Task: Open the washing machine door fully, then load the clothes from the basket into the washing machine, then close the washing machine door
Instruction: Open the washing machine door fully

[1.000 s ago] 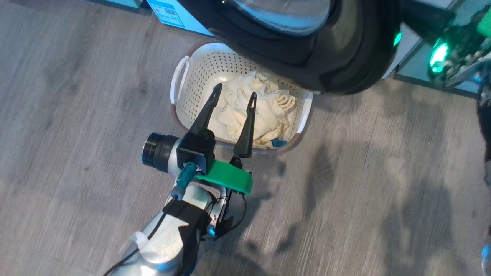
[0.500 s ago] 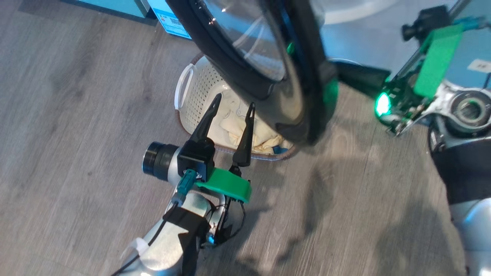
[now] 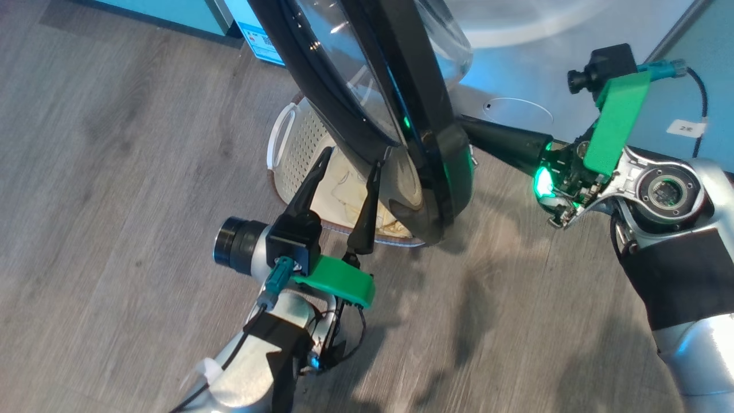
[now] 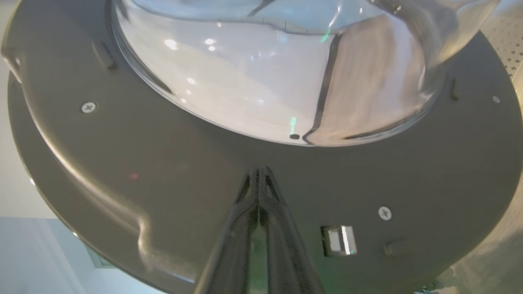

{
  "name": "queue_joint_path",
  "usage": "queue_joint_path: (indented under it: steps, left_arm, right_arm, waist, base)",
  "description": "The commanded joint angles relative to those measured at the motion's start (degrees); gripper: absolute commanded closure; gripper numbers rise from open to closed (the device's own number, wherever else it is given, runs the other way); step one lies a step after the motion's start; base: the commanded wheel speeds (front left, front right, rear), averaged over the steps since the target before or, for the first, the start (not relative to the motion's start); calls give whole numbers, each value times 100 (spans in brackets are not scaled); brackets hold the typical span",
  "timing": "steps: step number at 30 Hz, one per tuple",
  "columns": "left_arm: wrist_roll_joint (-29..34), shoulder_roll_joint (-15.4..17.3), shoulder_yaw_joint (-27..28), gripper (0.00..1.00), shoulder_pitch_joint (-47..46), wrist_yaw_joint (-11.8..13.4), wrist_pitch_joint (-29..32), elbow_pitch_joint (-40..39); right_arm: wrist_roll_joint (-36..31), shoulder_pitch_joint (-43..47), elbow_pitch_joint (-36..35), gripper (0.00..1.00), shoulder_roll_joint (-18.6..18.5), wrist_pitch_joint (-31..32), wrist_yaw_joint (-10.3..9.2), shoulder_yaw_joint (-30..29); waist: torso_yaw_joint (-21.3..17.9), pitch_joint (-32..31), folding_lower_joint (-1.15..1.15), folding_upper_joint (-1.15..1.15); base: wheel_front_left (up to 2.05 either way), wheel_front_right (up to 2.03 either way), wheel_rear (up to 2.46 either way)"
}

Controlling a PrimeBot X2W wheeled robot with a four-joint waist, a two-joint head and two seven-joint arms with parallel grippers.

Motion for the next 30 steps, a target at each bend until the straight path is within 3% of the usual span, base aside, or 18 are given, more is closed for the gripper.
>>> queue_joint_path:
  steps: [1,10,11,12,13,14,19,25,30]
  left_arm:
    - [-15,67,167,0,47,0,-39,-143]
    - [-40,67,213,0,73,-8,-39,-112]
    - [-41,67,220,0,81,-5,-39,-111]
    - [-40,67,228,0,88,-3,-39,-110]
    - [-35,67,240,0,94,-2,-39,-109]
    - [-29,67,254,0,101,-2,-39,-105]
    - [9,67,335,0,141,-15,-39,-64]
    - [20,67,437,0,220,-48,-39,15]
    - [55,67,527,0,311,-77,-39,66]
  right_arm:
    - [45,4,-186,100,111,-176,-15,-19]
    - [-358,123,-195,100,74,-1932,-15,-737]
    - [-389,170,-186,96,74,-2186,-15,-897]
    - [-474,193,-220,51,37,-2388,-15,-1000]
    - [-579,226,-291,16,-12,-2587,-15,-1090]
    - [-620,282,-331,0,-23,-2796,-15,-1216]
    - [-1290,571,-498,0,-271,-3962,-15,-1673]
    - [-2584,1115,-554,0,-661,-5414,-15,-1817]
    - [-3395,1609,-590,0,-890,-6116,-15,-1799]
  waist:
    - [-2,-15,0,0]
    - [-30,-114,0,0]
    - [-40,-128,0,0]
    - [-51,-135,0,0]
    - [-69,-141,0,0]
    - [-87,-152,0,0]
    - [-184,-225,0,0]
    - [-292,-410,0,0]
    - [-392,-562,0,0]
  base:
    - [0,0,0]
    - [0,0,0]
    - [0,0,0]
    - [0,0,0]
    - [0,0,0]
    - [0,0,0]
    - [0,0,0]
    - [0,0,0]
    - [0,0,0]
